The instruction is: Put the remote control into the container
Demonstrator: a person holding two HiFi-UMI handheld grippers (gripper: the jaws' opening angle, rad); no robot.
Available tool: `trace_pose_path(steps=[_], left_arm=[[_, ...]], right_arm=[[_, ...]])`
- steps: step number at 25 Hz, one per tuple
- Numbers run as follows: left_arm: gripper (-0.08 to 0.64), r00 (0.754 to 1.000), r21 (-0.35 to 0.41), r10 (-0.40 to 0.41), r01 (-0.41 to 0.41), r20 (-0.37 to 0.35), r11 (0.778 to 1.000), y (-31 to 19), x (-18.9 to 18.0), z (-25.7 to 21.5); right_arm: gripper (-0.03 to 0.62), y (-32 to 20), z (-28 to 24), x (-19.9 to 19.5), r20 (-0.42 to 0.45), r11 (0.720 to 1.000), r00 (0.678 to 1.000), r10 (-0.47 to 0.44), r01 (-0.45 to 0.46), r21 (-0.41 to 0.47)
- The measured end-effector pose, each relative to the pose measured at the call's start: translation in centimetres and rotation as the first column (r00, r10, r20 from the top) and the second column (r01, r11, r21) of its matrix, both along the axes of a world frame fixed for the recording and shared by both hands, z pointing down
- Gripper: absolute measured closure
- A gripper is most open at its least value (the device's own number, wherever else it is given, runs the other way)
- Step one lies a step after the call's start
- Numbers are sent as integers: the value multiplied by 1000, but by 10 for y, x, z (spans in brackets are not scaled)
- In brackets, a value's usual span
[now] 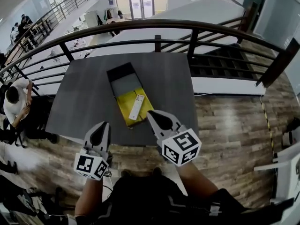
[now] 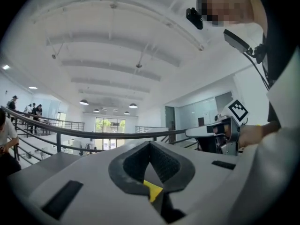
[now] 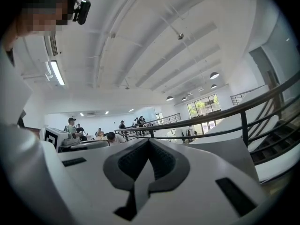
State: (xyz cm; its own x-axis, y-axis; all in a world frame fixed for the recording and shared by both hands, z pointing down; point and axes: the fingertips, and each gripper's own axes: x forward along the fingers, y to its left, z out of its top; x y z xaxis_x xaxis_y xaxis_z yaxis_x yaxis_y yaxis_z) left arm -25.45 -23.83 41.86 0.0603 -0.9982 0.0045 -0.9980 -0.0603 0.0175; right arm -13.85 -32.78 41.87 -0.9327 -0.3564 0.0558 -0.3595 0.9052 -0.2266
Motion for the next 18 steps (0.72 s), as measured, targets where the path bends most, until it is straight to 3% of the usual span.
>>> trace_pose_path(steps=[6, 18], left_arm=[[552, 1000, -17, 14, -14, -21, 1000, 25, -25, -4], [552, 999, -35, 36, -35, 6, 999, 56, -71, -4]], right_arm=[[591, 26, -15, -28, 26, 1000, 1000, -6, 7, -16], [591, 60, -6, -69, -12, 999, 999, 47, -47, 3]])
